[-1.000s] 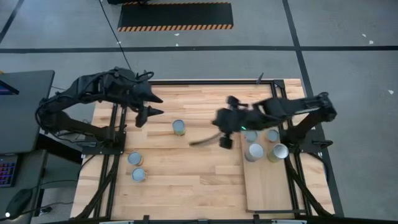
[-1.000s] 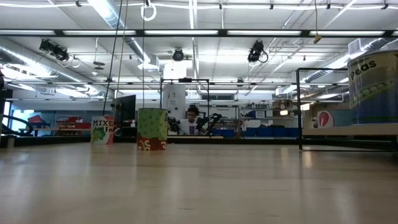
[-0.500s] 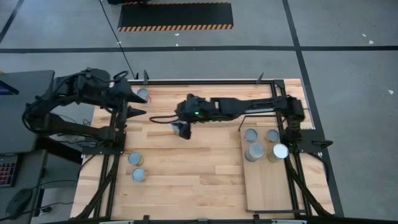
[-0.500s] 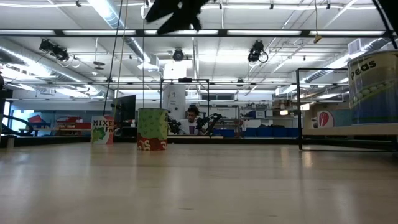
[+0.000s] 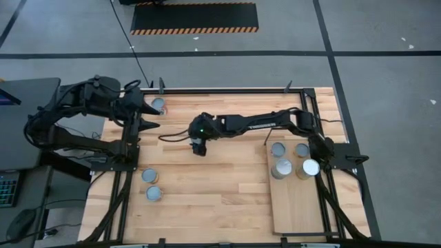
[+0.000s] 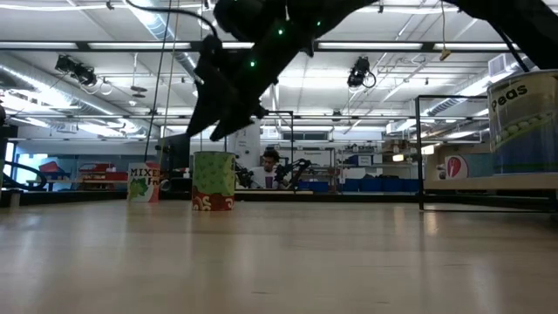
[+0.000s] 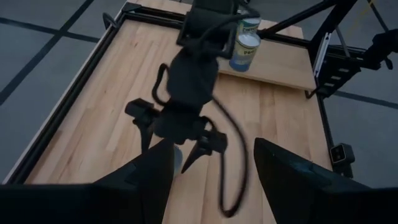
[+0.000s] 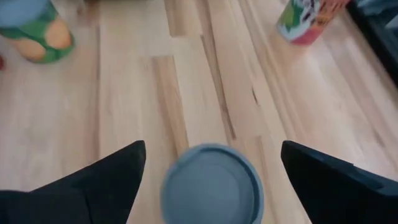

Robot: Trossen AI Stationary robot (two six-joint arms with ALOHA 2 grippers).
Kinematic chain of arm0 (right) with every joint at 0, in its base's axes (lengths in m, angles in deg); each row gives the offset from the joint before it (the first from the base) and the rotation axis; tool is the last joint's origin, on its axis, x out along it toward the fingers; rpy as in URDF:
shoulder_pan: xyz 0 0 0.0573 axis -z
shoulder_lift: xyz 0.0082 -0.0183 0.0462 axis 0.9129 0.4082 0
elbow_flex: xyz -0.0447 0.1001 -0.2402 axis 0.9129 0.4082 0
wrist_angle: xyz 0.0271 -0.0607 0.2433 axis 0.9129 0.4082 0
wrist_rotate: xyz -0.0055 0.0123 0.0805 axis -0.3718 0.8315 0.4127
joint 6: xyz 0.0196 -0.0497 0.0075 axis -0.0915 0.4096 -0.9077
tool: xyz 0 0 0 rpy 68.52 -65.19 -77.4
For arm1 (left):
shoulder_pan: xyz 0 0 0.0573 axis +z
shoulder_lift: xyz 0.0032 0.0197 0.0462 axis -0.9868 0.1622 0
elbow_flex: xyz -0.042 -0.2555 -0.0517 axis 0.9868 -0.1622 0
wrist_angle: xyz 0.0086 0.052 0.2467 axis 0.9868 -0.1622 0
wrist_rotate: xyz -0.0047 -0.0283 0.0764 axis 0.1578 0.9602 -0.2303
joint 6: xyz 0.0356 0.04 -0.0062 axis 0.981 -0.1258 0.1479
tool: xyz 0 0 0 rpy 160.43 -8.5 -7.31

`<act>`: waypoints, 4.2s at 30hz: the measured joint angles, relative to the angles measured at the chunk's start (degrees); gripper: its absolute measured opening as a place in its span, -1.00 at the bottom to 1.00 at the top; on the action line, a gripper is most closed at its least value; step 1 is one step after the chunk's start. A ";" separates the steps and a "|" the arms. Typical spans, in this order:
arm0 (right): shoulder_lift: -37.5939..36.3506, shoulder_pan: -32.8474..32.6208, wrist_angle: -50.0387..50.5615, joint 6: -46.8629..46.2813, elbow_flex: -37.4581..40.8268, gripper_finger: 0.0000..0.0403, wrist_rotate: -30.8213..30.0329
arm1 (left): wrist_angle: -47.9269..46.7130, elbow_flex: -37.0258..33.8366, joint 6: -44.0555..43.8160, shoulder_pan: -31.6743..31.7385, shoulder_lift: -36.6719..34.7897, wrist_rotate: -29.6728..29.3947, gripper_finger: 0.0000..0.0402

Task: Pick and place cans onto a shelf
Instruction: Put the canned spaghetti sauce on the shelf

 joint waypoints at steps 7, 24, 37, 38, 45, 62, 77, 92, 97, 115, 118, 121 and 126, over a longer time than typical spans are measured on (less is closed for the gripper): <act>2.36 1.57 0.31 -1.59 0.07 0.95 1.76 | -0.12 0.00 1.02 0.00 -0.02 0.00 0.13; 2.19 2.73 2.43 -1.33 2.14 0.64 8.89 | 0.46 0.00 3.42 -0.01 -0.02 -1.06 0.13; -9.98 -0.41 13.88 -0.99 -1.42 0.44 8.93 | 7.57 0.00 0.96 0.01 0.02 -3.40 0.13; -11.71 -1.17 16.41 -0.91 -1.42 0.44 8.91 | 9.51 0.00 -0.27 0.00 0.04 -3.41 0.13; -23.47 -10.79 33.87 -2.29 -1.42 0.44 8.91 | 21.85 0.09 -4.61 -0.01 1.59 -3.40 0.13; -45.52 -48.36 34.16 -36.55 2.25 0.44 -15.22 | 39.08 0.00 -19.61 -6.99 15.39 -2.75 0.13; -42.18 -49.83 36.82 -89.85 2.25 0.44 -28.93 | 48.32 0.02 -23.02 -12.39 17.71 -2.78 0.13; -35.59 -50.29 67.10 -105.32 2.29 0.44 -18.45 | 48.22 0.02 -22.53 -18.54 17.57 -2.77 0.13; -35.09 -53.46 64.52 -109.20 9.29 0.44 -17.18 | 47.89 0.02 -21.97 -21.48 17.57 -2.73 0.13; -34.51 -60.80 49.32 -120.33 35.99 0.51 -15.94 | 47.63 0.02 -21.92 -24.01 17.62 -4.03 0.13; -34.53 -60.83 47.18 -119.73 37.28 0.58 -16.17 | 47.63 0.02 -21.94 -24.01 17.62 -4.93 0.13; -34.53 -60.81 47.21 -119.96 37.48 0.65 -15.91 | 47.63 0.02 -21.94 -24.01 17.62 -4.94 0.13; -34.86 -60.70 47.79 -118.10 35.69 0.74 -14.98 | 47.63 0.02 -21.94 -24.01 17.62 -4.94 0.13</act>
